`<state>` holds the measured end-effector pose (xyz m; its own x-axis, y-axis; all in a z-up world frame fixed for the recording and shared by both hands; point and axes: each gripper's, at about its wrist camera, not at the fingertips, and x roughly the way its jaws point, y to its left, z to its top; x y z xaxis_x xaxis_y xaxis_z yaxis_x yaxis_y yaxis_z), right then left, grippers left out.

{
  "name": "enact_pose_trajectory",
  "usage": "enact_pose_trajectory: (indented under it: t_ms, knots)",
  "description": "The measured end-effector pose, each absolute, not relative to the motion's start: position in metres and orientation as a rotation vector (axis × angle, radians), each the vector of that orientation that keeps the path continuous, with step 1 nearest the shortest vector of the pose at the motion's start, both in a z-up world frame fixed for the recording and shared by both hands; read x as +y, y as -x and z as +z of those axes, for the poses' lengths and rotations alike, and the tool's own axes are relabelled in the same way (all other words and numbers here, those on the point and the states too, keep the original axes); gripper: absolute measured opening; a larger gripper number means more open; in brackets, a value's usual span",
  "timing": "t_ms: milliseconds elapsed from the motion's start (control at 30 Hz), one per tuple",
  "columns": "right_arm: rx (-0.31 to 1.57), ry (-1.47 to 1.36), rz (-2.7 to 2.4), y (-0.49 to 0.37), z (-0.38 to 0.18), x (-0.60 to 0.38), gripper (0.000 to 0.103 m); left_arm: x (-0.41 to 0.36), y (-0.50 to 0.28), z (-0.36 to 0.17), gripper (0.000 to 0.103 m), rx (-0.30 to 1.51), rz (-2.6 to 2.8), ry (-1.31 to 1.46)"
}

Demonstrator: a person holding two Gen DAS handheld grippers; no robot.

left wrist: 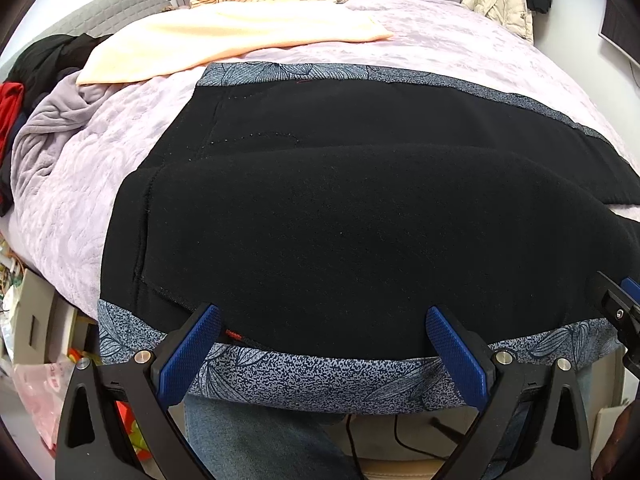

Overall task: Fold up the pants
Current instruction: 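Grasp the patterned cuff edge of the black pants with both grippers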

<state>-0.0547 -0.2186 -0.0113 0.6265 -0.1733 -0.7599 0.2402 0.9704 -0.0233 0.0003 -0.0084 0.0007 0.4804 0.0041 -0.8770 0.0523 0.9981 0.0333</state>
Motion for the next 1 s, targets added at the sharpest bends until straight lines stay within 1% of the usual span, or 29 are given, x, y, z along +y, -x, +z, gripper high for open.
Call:
enact_pose_trajectory:
  t_ms: [1000]
  knots:
    - [0.853,-0.088,-0.237,0.0595,-0.0097,-0.2176,0.103,-0.0035,0.0068,0.0012,0.103,1.084,-0.047,-0.045]
